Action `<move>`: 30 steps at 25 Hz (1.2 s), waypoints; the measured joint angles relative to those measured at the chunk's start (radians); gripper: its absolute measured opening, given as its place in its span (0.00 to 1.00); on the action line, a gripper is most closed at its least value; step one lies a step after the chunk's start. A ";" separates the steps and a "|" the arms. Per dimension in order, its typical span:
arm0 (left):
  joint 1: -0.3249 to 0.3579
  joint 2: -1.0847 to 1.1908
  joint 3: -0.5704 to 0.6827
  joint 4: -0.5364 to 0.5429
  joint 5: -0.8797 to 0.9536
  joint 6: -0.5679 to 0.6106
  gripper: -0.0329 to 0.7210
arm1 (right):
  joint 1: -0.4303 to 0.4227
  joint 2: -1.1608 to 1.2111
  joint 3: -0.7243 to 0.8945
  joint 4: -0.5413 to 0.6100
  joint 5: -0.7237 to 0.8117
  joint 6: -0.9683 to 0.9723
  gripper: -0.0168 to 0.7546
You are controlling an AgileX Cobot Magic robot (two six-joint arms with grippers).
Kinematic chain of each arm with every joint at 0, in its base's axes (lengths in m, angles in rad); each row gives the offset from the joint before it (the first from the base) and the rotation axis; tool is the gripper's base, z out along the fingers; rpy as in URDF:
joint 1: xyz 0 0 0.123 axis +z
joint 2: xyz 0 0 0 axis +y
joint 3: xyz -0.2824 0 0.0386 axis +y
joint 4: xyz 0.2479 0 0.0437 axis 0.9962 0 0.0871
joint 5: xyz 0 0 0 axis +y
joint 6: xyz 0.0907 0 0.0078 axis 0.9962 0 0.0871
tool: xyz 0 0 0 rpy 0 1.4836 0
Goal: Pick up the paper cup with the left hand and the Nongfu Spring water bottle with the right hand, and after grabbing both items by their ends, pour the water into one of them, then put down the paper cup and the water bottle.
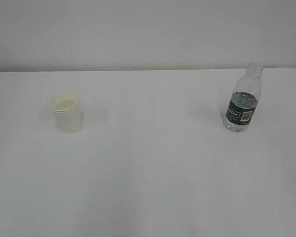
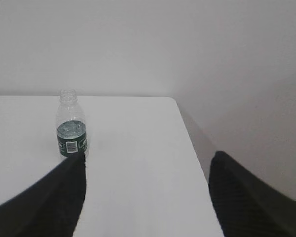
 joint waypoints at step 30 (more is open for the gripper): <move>0.000 -0.094 0.096 -0.201 0.238 0.010 0.71 | 0.000 -0.066 -0.043 0.051 0.304 -0.043 0.79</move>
